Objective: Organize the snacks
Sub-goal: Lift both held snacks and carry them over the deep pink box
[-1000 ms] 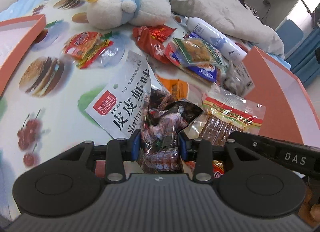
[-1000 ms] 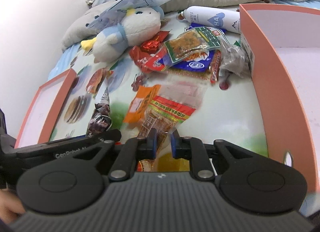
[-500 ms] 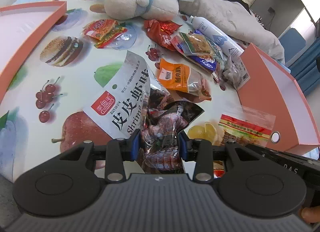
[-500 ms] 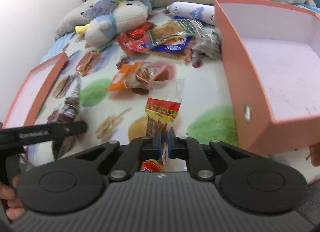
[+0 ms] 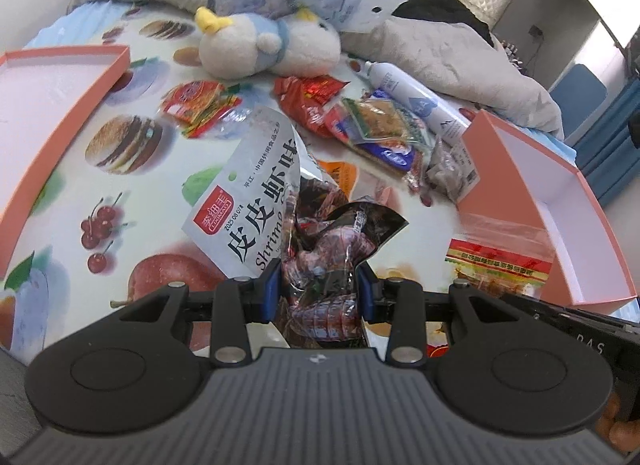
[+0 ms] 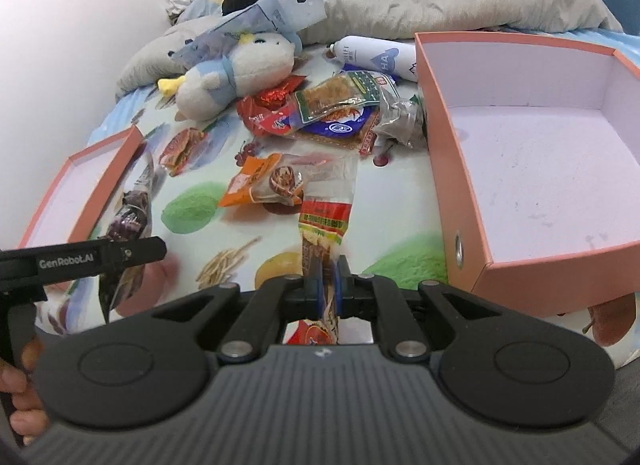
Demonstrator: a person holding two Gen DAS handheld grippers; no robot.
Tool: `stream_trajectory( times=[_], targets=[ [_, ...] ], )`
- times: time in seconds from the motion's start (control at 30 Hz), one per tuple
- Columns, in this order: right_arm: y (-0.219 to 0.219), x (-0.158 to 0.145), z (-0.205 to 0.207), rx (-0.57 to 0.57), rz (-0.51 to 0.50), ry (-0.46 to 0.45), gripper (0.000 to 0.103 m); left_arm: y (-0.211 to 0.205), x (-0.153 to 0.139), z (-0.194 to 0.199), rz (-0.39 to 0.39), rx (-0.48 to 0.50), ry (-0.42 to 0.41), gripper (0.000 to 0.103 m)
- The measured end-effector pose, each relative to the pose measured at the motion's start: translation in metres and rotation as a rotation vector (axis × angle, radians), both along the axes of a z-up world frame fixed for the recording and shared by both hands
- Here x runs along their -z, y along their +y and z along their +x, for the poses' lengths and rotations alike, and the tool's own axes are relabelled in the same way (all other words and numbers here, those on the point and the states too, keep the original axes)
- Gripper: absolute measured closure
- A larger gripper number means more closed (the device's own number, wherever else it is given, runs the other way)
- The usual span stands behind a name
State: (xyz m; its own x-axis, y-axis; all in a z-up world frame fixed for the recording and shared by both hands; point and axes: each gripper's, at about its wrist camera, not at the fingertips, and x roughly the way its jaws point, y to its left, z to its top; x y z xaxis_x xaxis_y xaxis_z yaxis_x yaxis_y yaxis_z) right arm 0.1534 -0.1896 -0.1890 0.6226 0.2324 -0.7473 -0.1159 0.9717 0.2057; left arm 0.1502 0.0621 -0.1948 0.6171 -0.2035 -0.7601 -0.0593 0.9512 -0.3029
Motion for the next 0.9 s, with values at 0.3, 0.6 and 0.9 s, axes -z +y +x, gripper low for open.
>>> stream_trajectory(
  times=[0.3,0.6,0.9],
  targets=[
    [-0.011,-0.04,-0.003,0.002,-0.01,-0.091,0.095,-0.03,-0.042,0.006,0.035,0.071,-0.055,0.06],
    [-0.031,-0.089,0.0,0.007,0.004,-0.212,0.095,-0.071,-0.102,0.022,0.041,0.142,-0.165,0.06],
    [-0.058,-0.142,0.005,0.027,-0.018,-0.357,0.095,-0.112,-0.162,0.035,0.016,0.205,-0.274,0.06]
  ],
)
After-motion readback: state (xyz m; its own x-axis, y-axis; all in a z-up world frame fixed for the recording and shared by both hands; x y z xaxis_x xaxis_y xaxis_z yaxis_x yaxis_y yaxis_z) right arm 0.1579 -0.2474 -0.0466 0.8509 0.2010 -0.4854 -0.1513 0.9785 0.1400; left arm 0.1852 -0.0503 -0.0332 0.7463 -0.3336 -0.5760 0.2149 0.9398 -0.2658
